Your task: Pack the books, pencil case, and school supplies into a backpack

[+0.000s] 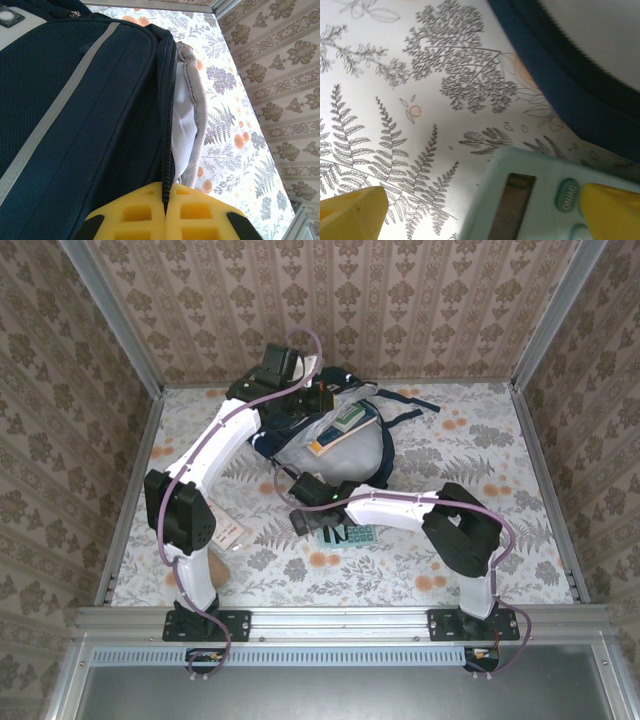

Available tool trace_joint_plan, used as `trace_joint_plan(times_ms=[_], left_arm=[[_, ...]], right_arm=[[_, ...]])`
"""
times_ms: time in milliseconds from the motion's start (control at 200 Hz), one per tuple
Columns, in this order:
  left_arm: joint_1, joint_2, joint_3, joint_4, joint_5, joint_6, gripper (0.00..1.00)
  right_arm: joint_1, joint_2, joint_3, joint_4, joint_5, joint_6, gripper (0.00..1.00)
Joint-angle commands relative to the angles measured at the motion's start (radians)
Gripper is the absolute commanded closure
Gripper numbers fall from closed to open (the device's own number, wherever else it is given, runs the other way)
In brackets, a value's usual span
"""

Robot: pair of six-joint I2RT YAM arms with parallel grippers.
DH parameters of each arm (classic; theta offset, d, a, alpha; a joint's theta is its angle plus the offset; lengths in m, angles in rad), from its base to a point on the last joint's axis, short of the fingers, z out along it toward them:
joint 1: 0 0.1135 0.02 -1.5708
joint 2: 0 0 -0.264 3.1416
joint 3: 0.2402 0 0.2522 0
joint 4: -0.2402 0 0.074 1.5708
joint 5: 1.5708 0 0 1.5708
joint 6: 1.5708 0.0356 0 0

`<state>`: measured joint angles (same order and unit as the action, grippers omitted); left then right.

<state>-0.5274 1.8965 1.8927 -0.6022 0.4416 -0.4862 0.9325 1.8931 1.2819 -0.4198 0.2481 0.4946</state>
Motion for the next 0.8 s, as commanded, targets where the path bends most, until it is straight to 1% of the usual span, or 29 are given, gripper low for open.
trace_joint_plan(times_ms=[0,70,190,280,355,455,575,715,795], left_arm=[[0.009,-0.074,0.021,0.028,0.018,0.003,1.0],[0.009,-0.072,0.02,0.032,0.022,0.001,1.0],[0.009,-0.073,0.013,0.04,0.027,-0.003,1.0],[0.009,-0.071,0.013,0.044,0.031,-0.005,1.0],[0.009,-0.069,0.016,0.044,0.032,-0.006,1.0],[0.009,-0.068,0.02,0.043,0.033,-0.005,1.0],[0.009,-0.068,0.021,0.038,0.032,-0.005,1.0],[0.009,-0.069,0.019,0.036,0.031,-0.006,1.0],[0.009,-0.071,0.017,0.036,0.028,-0.006,1.0]], right_arm=[[-0.018,-0.12,-0.055,-0.042,0.07,0.113,0.0],[-0.055,-0.171,-0.12,-0.03,0.042,0.203,0.0],[-0.142,-0.255,-0.267,0.062,-0.065,0.314,0.0],[-0.19,-0.298,-0.362,0.156,-0.123,0.355,0.0],[-0.226,-0.294,-0.41,0.211,-0.18,0.379,0.0],[-0.246,-0.267,-0.427,0.225,-0.176,0.383,0.0],[-0.268,-0.226,-0.43,0.295,-0.234,0.376,0.01],[-0.263,-0.159,-0.373,0.377,-0.356,0.332,0.0],[-0.252,-0.118,-0.322,0.385,-0.404,0.307,0.01]])
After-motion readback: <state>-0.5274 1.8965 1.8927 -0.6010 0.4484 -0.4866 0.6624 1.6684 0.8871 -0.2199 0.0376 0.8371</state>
